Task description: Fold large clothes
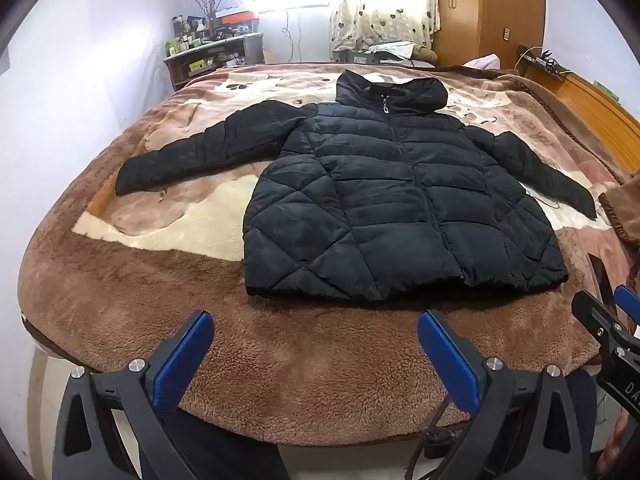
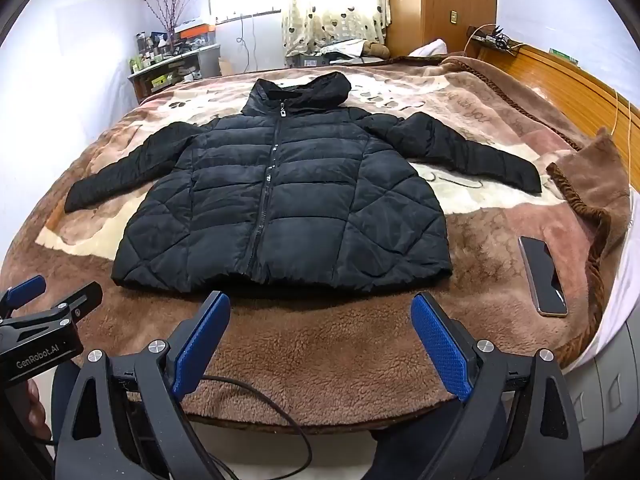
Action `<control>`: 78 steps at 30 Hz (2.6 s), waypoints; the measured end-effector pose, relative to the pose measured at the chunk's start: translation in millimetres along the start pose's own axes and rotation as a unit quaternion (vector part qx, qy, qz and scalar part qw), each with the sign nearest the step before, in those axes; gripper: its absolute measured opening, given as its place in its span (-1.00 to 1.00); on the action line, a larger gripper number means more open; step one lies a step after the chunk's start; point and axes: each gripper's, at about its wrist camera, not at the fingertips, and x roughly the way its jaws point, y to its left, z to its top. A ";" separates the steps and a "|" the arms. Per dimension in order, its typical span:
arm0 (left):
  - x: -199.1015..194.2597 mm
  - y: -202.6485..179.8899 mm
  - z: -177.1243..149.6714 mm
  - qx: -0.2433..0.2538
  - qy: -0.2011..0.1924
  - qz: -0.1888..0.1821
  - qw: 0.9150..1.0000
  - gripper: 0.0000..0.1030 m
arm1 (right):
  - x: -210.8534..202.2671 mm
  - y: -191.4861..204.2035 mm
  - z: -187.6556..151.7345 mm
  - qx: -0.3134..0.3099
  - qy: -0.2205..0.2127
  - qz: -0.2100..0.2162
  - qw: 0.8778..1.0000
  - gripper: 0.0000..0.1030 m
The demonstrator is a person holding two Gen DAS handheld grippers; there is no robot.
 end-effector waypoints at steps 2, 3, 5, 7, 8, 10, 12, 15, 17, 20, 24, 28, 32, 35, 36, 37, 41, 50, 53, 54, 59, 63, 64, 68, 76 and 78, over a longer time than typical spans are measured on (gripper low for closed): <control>-0.5 -0.3 -0.3 0.000 0.000 0.000 1.000 1.00 | -0.8 0.2 1.5 0.002 -0.004 0.002 1.000 0.79; -1.0 -0.5 -0.7 0.000 0.000 -0.001 1.000 1.00 | -1.3 0.4 2.4 0.002 -0.005 0.002 1.000 0.79; -2.2 -1.6 -1.8 0.003 0.000 0.000 1.000 1.00 | -1.9 -1.2 0.3 0.002 -0.007 0.001 1.000 0.79; -2.7 -1.5 -1.9 -0.001 0.002 -0.005 1.000 1.00 | -3.0 -1.5 0.2 0.003 -0.009 0.001 1.000 0.79; -3.5 -1.5 -2.4 -0.001 0.003 -0.005 1.000 1.00 | -3.3 -1.6 0.2 0.003 -0.009 0.001 1.000 0.79; -2.8 -2.5 -2.5 0.001 0.000 -0.002 1.000 1.00 | -6.0 -3.7 9.3 0.004 -0.006 0.001 1.000 0.79; -3.5 -4.3 -2.5 0.001 0.001 -0.001 1.000 1.00 | -6.6 -3.0 7.7 0.004 -0.006 -0.001 1.000 0.79; -0.2 -4.8 0.1 0.001 0.004 -0.002 1.000 1.00 | -7.1 -4.5 5.7 0.003 -0.006 0.000 1.000 0.79; -2.1 -3.0 2.0 0.000 0.006 -0.003 1.000 1.00 | -5.9 -1.3 4.2 0.005 -0.009 0.000 1.000 0.79; -2.5 -0.9 2.4 -0.002 0.006 -0.001 1.000 1.00 | -5.5 -2.2 3.8 0.005 -0.010 0.001 1.000 0.79; -4.5 0.1 2.9 -0.001 0.004 0.004 1.000 1.00 | -4.8 -1.6 3.5 0.005 -0.010 0.000 1.000 0.79; -3.9 0.5 2.7 -0.001 0.004 0.004 1.000 1.00 | -6.9 -3.6 4.4 0.006 -0.011 -0.001 1.000 0.79; -4.1 0.6 2.4 -0.001 0.004 0.004 1.000 1.00 | -8.1 -4.4 5.9 0.007 -0.012 -0.001 1.000 0.79; -4.1 -0.2 2.3 -0.002 0.003 0.005 1.000 1.00 | -8.2 -4.0 5.3 0.006 -0.012 -0.002 1.000 0.79; -4.6 0.0 2.3 -0.002 0.002 0.005 1.000 1.00 | -7.1 -3.3 5.0 0.006 -0.011 -0.001 1.000 0.79; -4.0 -0.8 2.6 -0.001 0.003 0.005 1.000 1.00 | -7.6 -3.8 5.5 0.007 -0.012 -0.001 1.000 0.79; -4.7 -1.9 2.3 -0.001 0.001 0.005 1.000 1.00 | -8.6 -4.0 5.4 0.006 -0.012 -0.001 1.000 0.79; -8.9 -0.3 6.0 -0.006 -0.010 -0.005 1.000 1.00 | -15.0 -2.5 11.0 0.007 -0.025 0.002 1.000 0.79; -13.9 0.5 9.3 -0.007 -0.025 -0.009 1.000 1.00 | -23.2 -2.8 13.8 0.014 -0.047 0.010 0.999 0.79; -15.9 0.6 10.6 -0.007 -0.030 -0.007 0.999 1.00 | -26.4 -3.3 15.7 0.017 -0.057 0.010 0.998 0.79; -29.5 2.3 16.7 -0.012 -0.062 -0.014 0.998 1.00 | -32.3 -5.3 20.4 0.024 -0.081 0.009 0.996 0.79; -33.8 -1.7 18.2 -0.003 -0.071 -0.008 0.997 1.00 | -31.1 -7.5 19.5 0.026 -0.082 0.007 0.996 0.79; -34.9 -2.9 18.2 0.000 -0.074 -0.007 0.997 1.00 | -31.3 -7.3 19.0 0.026 -0.083 0.009 0.996 0.79; -38.7 -6.2 19.3 0.005 -0.079 -0.009 0.997 1.00 | -31.7 -7.3 19.0 0.025 -0.086 0.010 0.996 0.79; -43.8 -7.0 20.0 0.008 -0.089 -0.010 0.996 1.00 | -33.7 -7.9 15.7 0.025 -0.090 0.008 0.996 0.79; -43.7 -6.8 20.7 0.009 -0.089 -0.008 0.996 1.00 | -32.9 -8.4 16.3 0.024 -0.089 0.009 0.996 0.79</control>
